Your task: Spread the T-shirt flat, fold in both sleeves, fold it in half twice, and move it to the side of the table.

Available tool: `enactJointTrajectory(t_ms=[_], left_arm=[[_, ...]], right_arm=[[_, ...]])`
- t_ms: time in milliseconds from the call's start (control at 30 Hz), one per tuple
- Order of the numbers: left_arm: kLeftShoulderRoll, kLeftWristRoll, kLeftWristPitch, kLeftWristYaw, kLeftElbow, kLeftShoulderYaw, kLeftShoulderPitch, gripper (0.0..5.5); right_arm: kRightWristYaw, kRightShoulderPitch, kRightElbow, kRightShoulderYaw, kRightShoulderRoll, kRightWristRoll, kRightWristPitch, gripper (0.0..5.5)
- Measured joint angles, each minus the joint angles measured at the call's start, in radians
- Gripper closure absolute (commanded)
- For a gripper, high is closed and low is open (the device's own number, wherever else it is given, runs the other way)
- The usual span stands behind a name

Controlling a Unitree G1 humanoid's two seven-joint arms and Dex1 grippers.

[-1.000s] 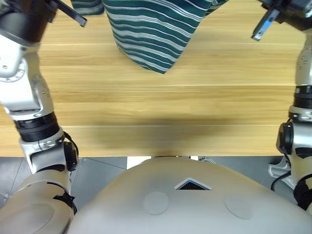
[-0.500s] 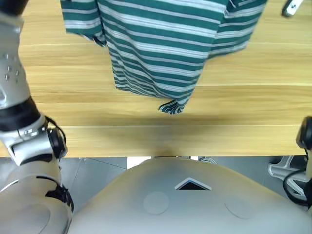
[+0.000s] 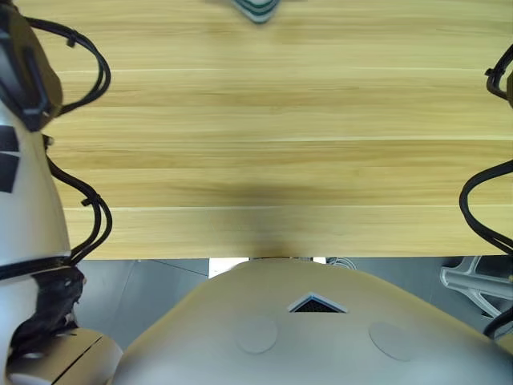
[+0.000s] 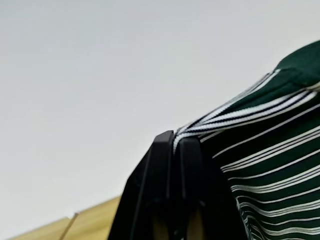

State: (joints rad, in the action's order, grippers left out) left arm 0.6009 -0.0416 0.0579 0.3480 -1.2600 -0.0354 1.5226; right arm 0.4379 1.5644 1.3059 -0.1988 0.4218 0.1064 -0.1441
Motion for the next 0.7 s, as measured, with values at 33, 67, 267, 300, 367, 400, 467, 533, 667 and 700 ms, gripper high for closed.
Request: enactJointTrajectory(t_ms=[33, 67, 267, 300, 367, 400, 467, 533, 667, 700], left_arm=[[0.003, 0.02, 0.016, 0.0, -0.024, -0.001, -0.002, 5.45], [0.003, 0.034, 0.021, 0.003, -0.036, -0.001, -0.007, 5.45], [-0.057, 0.131, 0.087, 0.128, -0.068, -0.045, -0.253, 5.45], [-0.073, 0.134, 0.106, 0.155, -0.061, -0.055, -0.305, 5.45], [-0.114, 0.152, 0.155, 0.213, -0.042, -0.08, -0.447, 5.45], [-0.131, 0.16, 0.171, 0.24, -0.034, -0.087, -0.526, 5.45], [-0.153, 0.162, 0.197, 0.297, -0.019, -0.093, -0.686, 5.45], [-0.139, 0.124, 0.211, 0.363, 0.087, -0.067, -0.781, 5.45], [-0.07, 0.009, 0.146, 0.454, 0.477, 0.011, -0.94, 5.45], [-0.057, -0.028, 0.093, 0.47, 0.617, 0.035, -0.998, 5.45]], right_arm=[[0.02, -0.032, 0.017, -0.005, 0.0, 0.023, -0.017, 5.5], [0.035, -0.059, 0.022, -0.01, -0.001, 0.041, -0.025, 5.5], [0.153, -0.367, 0.054, -0.019, -0.014, 0.103, -0.087, 5.5], [0.168, -0.41, 0.054, -0.015, -0.015, 0.104, -0.099, 5.5], [0.204, -0.508, 0.054, 0.004, -0.021, 0.097, -0.129, 5.5], [0.224, -0.553, 0.054, 0.013, -0.026, 0.092, -0.145, 5.5], [0.272, -0.645, 0.053, 0.036, -0.035, 0.088, -0.177, 5.5], [0.299, -0.684, 0.051, 0.052, -0.037, 0.086, -0.198, 5.5], [0.323, -0.719, 0.045, 0.079, -0.036, 0.085, -0.226, 5.5], [0.33, -0.729, 0.044, 0.084, -0.035, 0.085, -0.238, 5.5]])
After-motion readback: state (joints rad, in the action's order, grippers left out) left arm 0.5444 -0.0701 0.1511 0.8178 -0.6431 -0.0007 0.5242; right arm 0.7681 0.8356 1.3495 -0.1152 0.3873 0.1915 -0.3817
